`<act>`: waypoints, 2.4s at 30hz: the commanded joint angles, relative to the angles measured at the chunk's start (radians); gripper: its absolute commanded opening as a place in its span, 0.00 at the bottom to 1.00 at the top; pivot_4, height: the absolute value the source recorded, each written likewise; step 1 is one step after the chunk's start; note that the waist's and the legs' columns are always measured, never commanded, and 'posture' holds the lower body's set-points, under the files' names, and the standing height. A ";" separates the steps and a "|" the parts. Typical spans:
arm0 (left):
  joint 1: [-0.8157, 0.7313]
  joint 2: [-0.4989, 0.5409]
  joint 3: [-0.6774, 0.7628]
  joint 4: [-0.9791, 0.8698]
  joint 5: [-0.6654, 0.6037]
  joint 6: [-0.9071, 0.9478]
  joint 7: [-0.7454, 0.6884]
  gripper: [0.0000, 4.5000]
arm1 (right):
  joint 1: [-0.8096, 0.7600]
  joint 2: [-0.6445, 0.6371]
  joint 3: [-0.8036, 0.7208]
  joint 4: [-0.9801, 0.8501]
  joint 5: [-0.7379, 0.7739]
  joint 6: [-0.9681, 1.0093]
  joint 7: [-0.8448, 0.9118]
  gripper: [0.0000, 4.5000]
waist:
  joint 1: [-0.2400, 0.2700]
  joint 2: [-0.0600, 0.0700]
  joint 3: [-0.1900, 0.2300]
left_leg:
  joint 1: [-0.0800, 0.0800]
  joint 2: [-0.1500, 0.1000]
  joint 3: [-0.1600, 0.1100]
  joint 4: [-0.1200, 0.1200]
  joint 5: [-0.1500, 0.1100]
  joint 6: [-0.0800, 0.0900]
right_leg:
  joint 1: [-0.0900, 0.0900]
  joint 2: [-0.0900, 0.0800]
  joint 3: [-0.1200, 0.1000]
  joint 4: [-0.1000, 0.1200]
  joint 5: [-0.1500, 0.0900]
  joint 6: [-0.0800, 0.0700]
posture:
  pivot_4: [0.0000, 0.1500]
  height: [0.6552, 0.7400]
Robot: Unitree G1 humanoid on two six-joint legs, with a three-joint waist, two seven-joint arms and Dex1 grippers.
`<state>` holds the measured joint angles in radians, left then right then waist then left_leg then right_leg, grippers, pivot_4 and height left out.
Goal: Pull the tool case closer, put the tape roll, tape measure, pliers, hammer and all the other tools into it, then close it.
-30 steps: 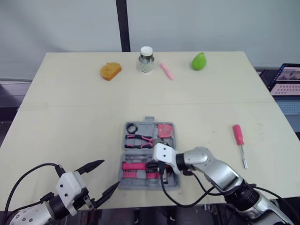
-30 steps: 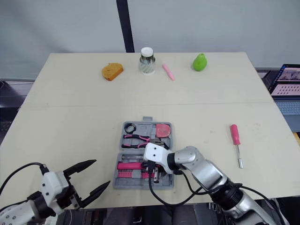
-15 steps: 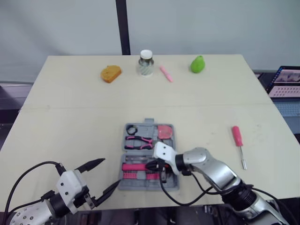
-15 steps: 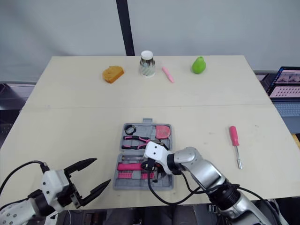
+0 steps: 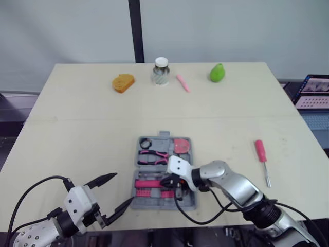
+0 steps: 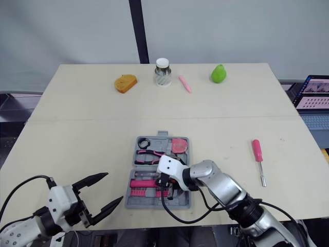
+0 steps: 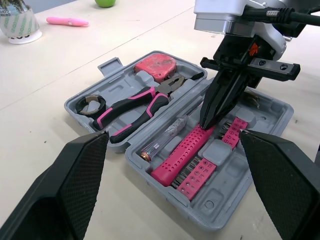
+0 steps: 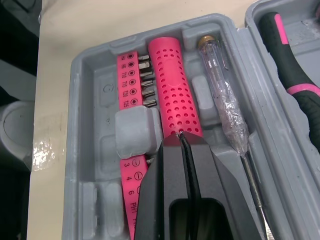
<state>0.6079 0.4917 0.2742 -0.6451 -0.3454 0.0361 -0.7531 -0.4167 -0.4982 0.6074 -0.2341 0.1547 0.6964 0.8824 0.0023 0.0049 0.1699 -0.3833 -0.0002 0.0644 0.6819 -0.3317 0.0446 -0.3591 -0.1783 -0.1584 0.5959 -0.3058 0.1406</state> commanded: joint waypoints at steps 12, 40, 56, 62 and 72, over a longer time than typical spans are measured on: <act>-0.009 0.013 -0.006 0.008 -0.002 -0.004 0.003 1.00 | 0.033 -0.057 0.070 0.115 -0.078 0.129 -0.027 0.01 | 0.010 0.007 -0.011 | 0.002 0.000 0.000 0.000 -0.002 0.001 | 0.002 0.000 0.000 -0.003 0.000 0.000 | 1.00 1.00; -0.278 0.204 0.247 0.419 -0.103 0.180 -0.049 1.00 | 0.361 -0.413 -0.876 0.163 0.368 -0.112 0.262 0.99 | 0.021 0.005 0.009 | -0.005 0.002 0.003 -0.003 -0.004 0.002 | -0.002 0.005 -0.001 -0.005 0.001 0.001 | 1.00 1.00; -0.261 0.276 0.424 0.733 -0.078 0.054 -0.115 1.00 | 0.366 -0.520 -1.025 0.804 0.232 -0.444 0.277 0.99 | 0.014 0.008 0.017 | -0.002 0.010 0.008 -0.002 -0.004 -0.004 | -0.005 0.007 0.001 -0.005 0.000 -0.001 | 1.00 1.00; -0.255 0.270 0.424 0.761 -0.072 0.025 -0.109 1.00 | 0.303 -0.525 -1.001 0.932 0.194 -0.522 0.285 0.99 | 0.001 0.009 0.017 | -0.002 0.010 0.009 -0.002 -0.004 -0.004 | -0.006 0.007 0.002 -0.004 0.000 -0.001 | 1.00 1.00; -0.254 0.264 0.397 0.727 -0.073 0.009 -0.107 1.00 | 0.258 -0.499 -1.003 0.935 0.196 -0.528 0.254 0.99 | -0.009 0.010 0.018 | -0.002 0.011 0.012 -0.002 -0.004 -0.004 | -0.008 0.007 0.003 -0.002 0.000 -0.001 | 1.00 1.00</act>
<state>0.3469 0.7558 0.6601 0.1228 -0.4213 0.0576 -0.8616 -0.1556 -0.9970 -0.3658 0.7306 0.3342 0.1583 1.1511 -0.0062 0.0152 0.1877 -0.3858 0.0107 0.0767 0.6798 -0.3354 0.0408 -0.3673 -0.1713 -0.1553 0.5938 -0.3057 0.1391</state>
